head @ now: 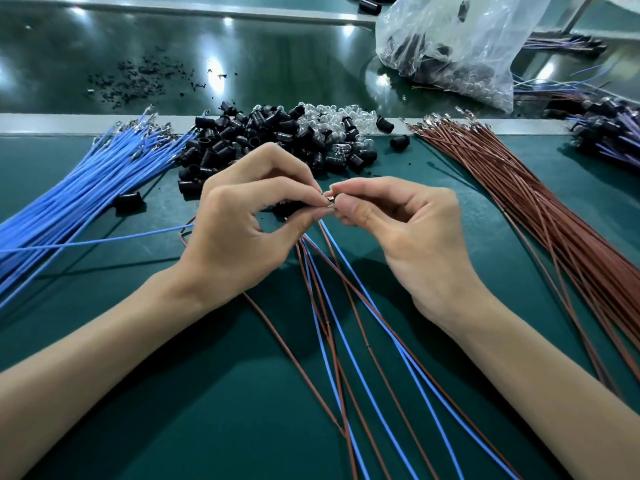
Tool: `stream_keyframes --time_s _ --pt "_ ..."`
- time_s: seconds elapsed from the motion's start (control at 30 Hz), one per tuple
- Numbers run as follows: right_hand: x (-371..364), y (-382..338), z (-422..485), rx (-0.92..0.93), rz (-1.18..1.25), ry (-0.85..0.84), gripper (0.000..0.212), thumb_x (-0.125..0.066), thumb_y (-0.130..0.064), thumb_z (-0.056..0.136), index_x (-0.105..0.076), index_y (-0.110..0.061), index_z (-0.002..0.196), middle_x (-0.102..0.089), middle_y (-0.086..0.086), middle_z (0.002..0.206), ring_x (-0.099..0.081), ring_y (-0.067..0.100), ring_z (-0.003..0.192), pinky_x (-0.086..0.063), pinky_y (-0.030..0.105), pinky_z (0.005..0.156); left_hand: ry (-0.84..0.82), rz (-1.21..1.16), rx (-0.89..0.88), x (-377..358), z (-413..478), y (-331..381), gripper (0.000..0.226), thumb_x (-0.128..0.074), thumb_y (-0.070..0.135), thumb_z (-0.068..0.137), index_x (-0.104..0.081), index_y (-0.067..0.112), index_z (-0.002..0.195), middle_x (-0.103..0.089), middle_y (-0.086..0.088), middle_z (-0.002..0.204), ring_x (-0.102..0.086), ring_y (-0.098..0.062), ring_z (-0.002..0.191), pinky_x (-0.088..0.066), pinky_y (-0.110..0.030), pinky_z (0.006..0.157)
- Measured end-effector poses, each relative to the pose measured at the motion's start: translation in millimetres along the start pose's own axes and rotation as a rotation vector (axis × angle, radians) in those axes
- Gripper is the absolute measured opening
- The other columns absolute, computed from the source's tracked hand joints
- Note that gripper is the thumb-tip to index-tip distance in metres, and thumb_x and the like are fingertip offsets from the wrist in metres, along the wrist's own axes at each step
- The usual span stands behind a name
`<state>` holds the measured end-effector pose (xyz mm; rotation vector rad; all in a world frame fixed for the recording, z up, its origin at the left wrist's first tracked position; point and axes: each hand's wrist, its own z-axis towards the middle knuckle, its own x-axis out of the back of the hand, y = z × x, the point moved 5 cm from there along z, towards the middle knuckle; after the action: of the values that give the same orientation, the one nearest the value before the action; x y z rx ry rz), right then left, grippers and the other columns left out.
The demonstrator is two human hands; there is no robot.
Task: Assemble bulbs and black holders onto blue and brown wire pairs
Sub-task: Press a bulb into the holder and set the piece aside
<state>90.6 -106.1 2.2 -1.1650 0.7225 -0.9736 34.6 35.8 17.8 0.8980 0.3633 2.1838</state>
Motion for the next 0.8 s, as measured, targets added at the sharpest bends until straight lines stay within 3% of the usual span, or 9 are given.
stream_keyframes --time_s 0.13,0.3,0.53,0.8 --pt "-0.6 1.3 -0.3 -0.038 -0.004 -0.039 0.018 -0.072 0.0 0.08 -0.073 -0.018 0.085 -0.074 -0.007 0.077 -0.068 0.003 0.073 -0.05 0.013 0.073 0.005 0.031 -0.032 -0.9 -1.3 1.4 0.003 -0.074 0.004 0.081 -0.073 0.002 0.083 -0.061 -0.008 0.085 -0.056 -0.01 0.075 -0.046 -0.016 0.071" --pt "-0.1 1.6 0.0 -0.07 -0.016 -0.079 0.024 -0.074 0.003 0.075 -0.074 -0.018 0.085 -0.075 -0.007 0.08 -0.069 0.003 0.079 -0.049 0.012 0.076 0.001 0.075 -0.088 -2.0 -3.5 0.8 0.001 -0.074 0.003 0.082 -0.073 0.002 0.083 -0.062 -0.01 0.085 -0.057 -0.013 0.075 -0.048 -0.026 0.067" --pt "2.5 4.3 0.5 -0.12 -0.003 -0.094 0.02 -0.075 -0.001 0.074 -0.075 -0.018 0.084 -0.076 -0.004 0.082 -0.07 0.005 0.081 -0.05 0.013 0.077 -0.004 0.124 -0.129 -2.9 -6.4 -1.5 0.005 -0.072 0.008 0.085 -0.074 0.003 0.083 -0.062 -0.006 0.088 -0.058 -0.011 0.075 -0.049 -0.029 0.064" --pt "10.9 10.8 3.2 -0.286 0.064 -0.149 0.024 -0.08 -0.019 0.057 -0.079 -0.016 0.081 -0.076 0.002 0.083 -0.068 0.007 0.079 -0.052 0.015 0.08 -0.023 0.124 -0.148 -3.9 -7.6 -0.5 0.006 -0.071 0.008 0.085 -0.074 0.003 0.082 -0.062 -0.006 0.088 -0.06 -0.015 0.07 -0.051 -0.034 0.061"
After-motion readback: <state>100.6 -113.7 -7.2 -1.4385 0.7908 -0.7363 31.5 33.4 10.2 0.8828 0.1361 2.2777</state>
